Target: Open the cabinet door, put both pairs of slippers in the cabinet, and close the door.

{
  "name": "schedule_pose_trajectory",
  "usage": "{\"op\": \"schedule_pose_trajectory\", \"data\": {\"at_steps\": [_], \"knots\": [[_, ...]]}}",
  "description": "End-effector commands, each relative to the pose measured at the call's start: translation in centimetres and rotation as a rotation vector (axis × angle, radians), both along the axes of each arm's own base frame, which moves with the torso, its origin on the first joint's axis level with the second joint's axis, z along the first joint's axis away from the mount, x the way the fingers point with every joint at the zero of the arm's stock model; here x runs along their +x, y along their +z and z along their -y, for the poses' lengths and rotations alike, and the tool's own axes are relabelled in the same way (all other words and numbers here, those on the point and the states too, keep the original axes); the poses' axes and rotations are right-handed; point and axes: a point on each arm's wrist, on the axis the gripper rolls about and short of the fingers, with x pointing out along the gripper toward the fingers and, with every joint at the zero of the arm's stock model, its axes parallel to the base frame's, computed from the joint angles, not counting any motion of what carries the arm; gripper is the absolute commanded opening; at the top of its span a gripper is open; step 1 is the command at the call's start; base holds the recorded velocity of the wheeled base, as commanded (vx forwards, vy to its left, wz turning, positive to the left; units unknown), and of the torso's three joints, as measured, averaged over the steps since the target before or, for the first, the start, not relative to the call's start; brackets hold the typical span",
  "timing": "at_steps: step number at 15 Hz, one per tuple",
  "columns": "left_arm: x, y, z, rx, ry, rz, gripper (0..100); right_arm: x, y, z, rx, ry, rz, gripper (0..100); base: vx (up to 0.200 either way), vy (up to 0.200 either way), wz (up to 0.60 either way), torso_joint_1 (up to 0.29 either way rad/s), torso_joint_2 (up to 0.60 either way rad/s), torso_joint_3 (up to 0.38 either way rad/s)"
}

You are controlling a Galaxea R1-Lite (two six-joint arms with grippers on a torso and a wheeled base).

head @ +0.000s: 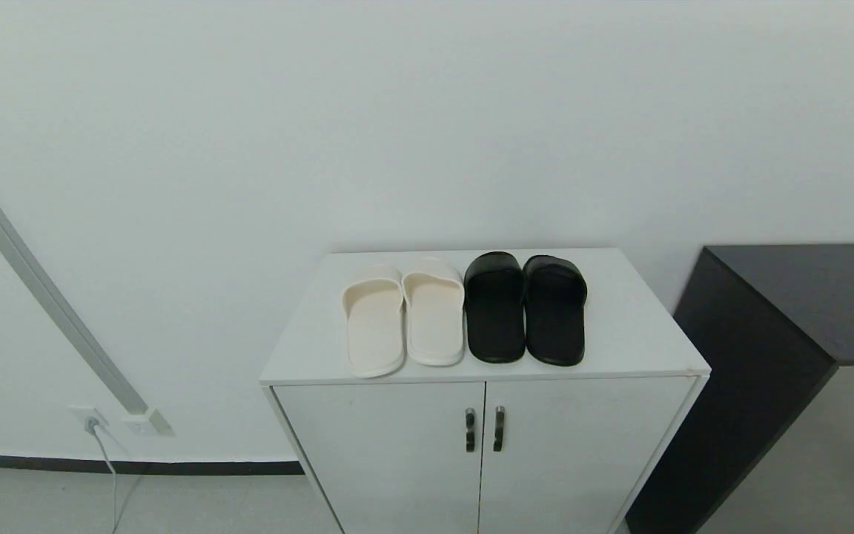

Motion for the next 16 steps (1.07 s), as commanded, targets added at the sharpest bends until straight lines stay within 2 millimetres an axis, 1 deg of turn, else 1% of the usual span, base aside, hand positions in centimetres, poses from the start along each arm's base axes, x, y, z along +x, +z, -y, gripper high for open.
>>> {"op": "schedule_pose_trajectory", "data": {"at_steps": [1,2,3,4,5,6,7,8,9,10,11,12,14,16], "knots": [[0.0,0.0,0.0,0.000,0.002,-0.001,0,0.0,0.0,0.0,0.004,0.000,-0.001,100,0.000,0.000,0.00,0.000,0.00,0.000],[0.0,0.0,0.0,0.000,0.004,-0.001,0,-0.1,0.6,0.0,0.019,-0.001,0.025,100,0.000,0.000,0.00,0.000,0.00,0.000],[0.0,0.0,0.0,0.000,0.004,-0.001,0,-1.3,6.0,0.1,0.169,0.023,0.145,100,0.000,0.000,0.00,0.000,0.00,0.000],[0.0,0.0,0.0,0.000,0.004,-0.001,0,-1.4,9.9,0.1,0.278,0.054,0.133,100,0.000,0.000,0.00,0.000,0.00,0.000],[0.0,0.0,0.0,0.000,0.005,-0.001,0,-0.2,11.4,0.0,0.250,0.107,0.018,100,0.000,0.000,0.00,0.000,0.00,0.000],[0.0,0.0,0.0,0.000,0.005,0.000,0,1.5,11.5,-0.2,0.198,0.157,-0.083,100,0.000,0.000,0.00,0.000,0.00,0.000],[0.0,0.0,0.0,0.000,0.005,-0.001,0,3.2,11.7,-0.4,0.173,0.188,-0.149,100,0.000,0.000,0.00,0.000,0.00,0.000],[0.0,0.0,0.0,-0.002,0.005,-0.001,0,5.9,12.3,-0.6,0.163,0.222,-0.205,100,0.000,0.000,0.00,0.000,0.00,0.000],[0.0,0.0,0.0,-0.003,0.007,-0.001,0,9.1,13.1,-1.2,0.158,0.277,-0.214,100,0.000,0.000,0.00,0.000,0.00,0.000],[0.0,0.0,0.0,-0.003,0.007,0.000,0,11.0,13.7,-2.1,0.156,0.327,-0.226,100,0.000,0.000,0.00,0.000,0.00,0.000],[0.0,0.0,0.0,-0.005,0.007,-0.001,0,11.7,13.8,-2.5,0.155,0.337,-0.242,100,0.000,0.000,0.00,0.000,0.00,0.000],[0.0,0.0,0.0,-0.005,0.007,0.000,0,13.8,14.5,-4.6,0.155,0.353,-0.290,100,0.000,0.000,0.00,0.000,0.00,0.000],[0.0,0.0,0.0,-0.005,0.005,-0.001,0,15.2,15.2,-8.3,0.164,0.366,-0.330,100,0.000,0.000,0.00,0.000,0.00,0.000],[0.0,0.0,0.0,-0.005,0.005,0.000,0,16.8,15.1,-11.8,0.143,0.350,-0.328,100,0.000,0.000,0.00,0.000,0.00,0.000]]}}
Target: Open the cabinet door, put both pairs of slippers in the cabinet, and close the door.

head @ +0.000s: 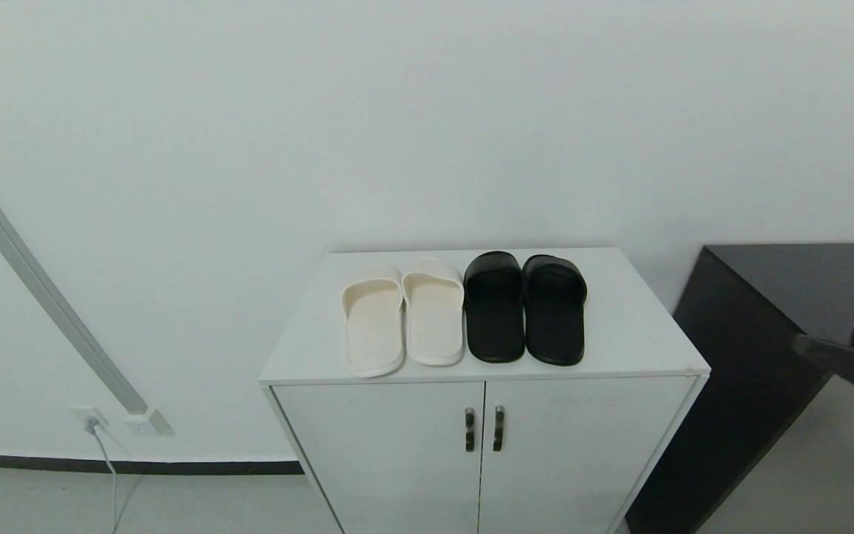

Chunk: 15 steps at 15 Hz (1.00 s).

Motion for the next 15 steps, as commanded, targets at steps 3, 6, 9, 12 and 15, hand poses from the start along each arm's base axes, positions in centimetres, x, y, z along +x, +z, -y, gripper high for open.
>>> {"op": "schedule_pose_trajectory", "data": {"at_steps": [3,6,9,12,15], "knots": [[0.0,0.0,0.0,-0.001,0.000,-0.002,0,8.1,-2.1,-11.0,-0.071,-0.029,-0.052,100,0.000,0.000,0.00,0.000,0.00,0.000],[0.0,0.0,0.0,0.001,0.000,-0.002,0,12.2,-3.9,-14.9,-0.086,-0.142,-0.022,100,0.000,0.000,0.00,0.000,0.00,0.000],[0.0,0.0,0.0,0.001,0.000,-0.002,0,16.0,-5.9,-18.3,-0.109,-0.273,0.007,100,0.000,0.000,0.00,0.000,0.00,0.000],[0.0,0.0,0.0,0.003,0.000,-0.002,0,18.6,-6.6,-20.0,-0.129,-0.296,0.026,100,0.000,0.000,0.00,0.000,0.00,0.000],[0.0,0.0,0.0,0.001,0.000,-0.002,0,21.7,-7.5,-20.7,-0.154,-0.337,0.043,100,0.000,0.000,0.00,0.000,0.00,0.000]]}}
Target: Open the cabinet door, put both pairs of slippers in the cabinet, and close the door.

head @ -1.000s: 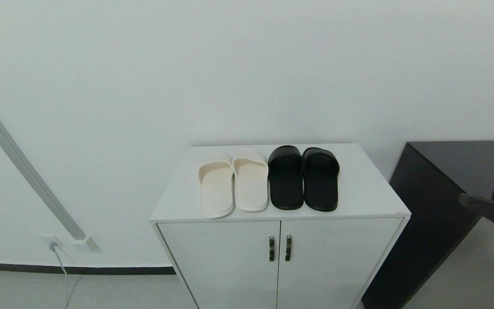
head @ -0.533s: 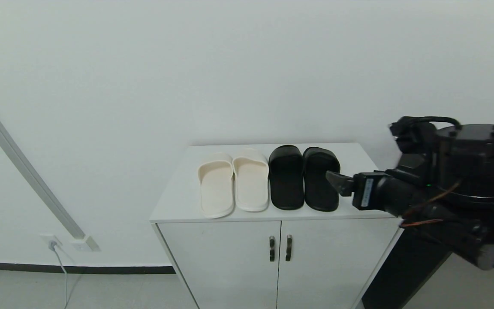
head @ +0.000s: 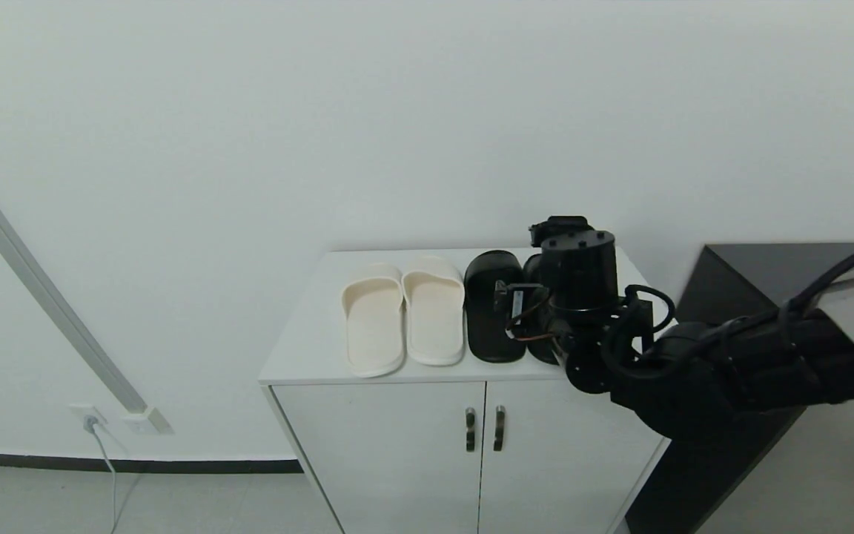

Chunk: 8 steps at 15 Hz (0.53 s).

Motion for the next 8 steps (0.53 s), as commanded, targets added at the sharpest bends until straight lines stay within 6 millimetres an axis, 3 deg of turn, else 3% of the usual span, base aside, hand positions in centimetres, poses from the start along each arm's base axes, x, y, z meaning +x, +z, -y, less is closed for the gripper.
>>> {"op": "schedule_pose_trajectory", "data": {"at_steps": [1,8], "knots": [[0.0,0.0,0.0,0.000,0.000,-0.001,0,2.6,-2.2,-0.8,-0.029,-0.028,-0.019,100,0.000,0.000,0.00,0.000,0.00,0.000],[0.0,0.0,0.0,0.000,0.000,-0.001,0,7.6,-2.9,-1.0,-0.043,-0.081,-0.004,100,0.000,0.000,0.00,0.000,0.00,0.000]]}}
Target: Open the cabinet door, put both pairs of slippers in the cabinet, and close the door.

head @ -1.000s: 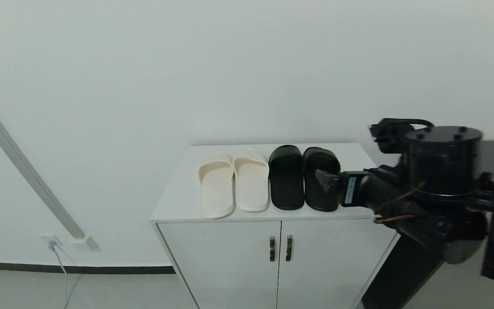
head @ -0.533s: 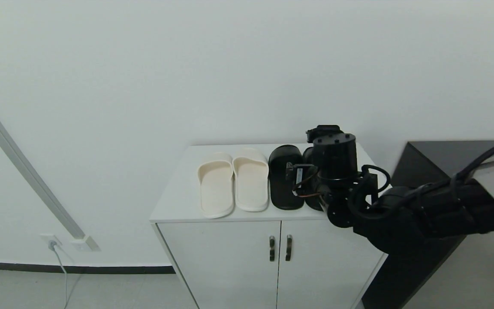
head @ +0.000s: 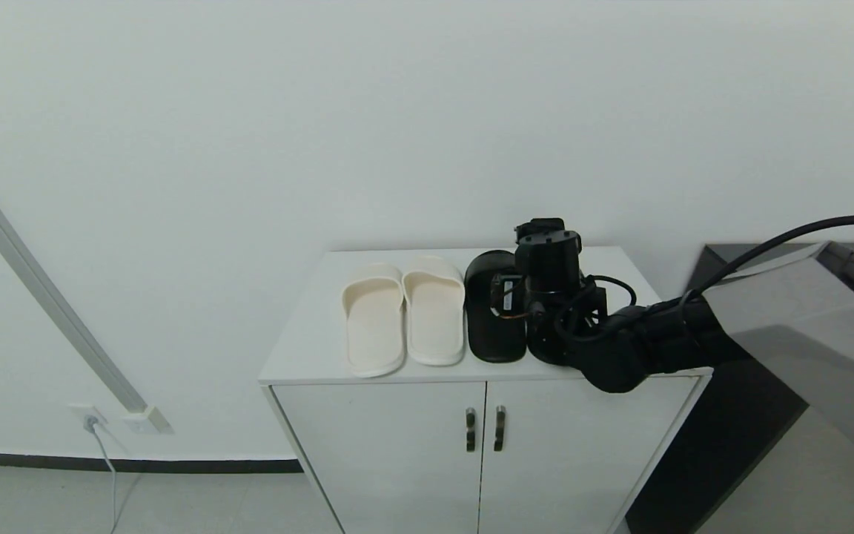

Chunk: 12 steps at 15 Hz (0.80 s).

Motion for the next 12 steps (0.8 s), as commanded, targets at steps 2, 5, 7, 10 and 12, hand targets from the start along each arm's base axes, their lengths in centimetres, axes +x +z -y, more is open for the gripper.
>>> {"op": "schedule_pose_trajectory", "data": {"at_steps": [2,5,7,10,12], "knots": [[0.0,0.0,0.0,0.000,0.002,-0.002,0,2.3,-0.6,-0.3,0.001,-0.023,0.002,100,0.000,0.000,0.00,0.000,0.00,0.000],[0.0,0.0,0.0,-0.002,0.002,-0.002,0,3.6,-0.8,-0.4,0.001,-0.036,0.002,100,0.000,0.000,0.00,0.000,0.00,0.000],[0.0,0.0,0.0,-0.002,0.002,-0.002,0,4.3,-0.9,-0.5,0.005,-0.041,0.007,100,0.000,0.000,0.00,0.000,0.00,0.000],[0.0,0.0,0.0,-0.002,0.002,-0.002,0,4.6,-1.1,-0.4,0.006,-0.043,0.006,0,0.000,0.000,0.00,0.000,0.00,0.000],[0.0,0.0,0.0,-0.002,0.002,-0.002,0,4.6,-1.0,-0.5,0.007,-0.041,0.008,0,0.000,0.000,0.00,0.000,0.00,0.000]]}}
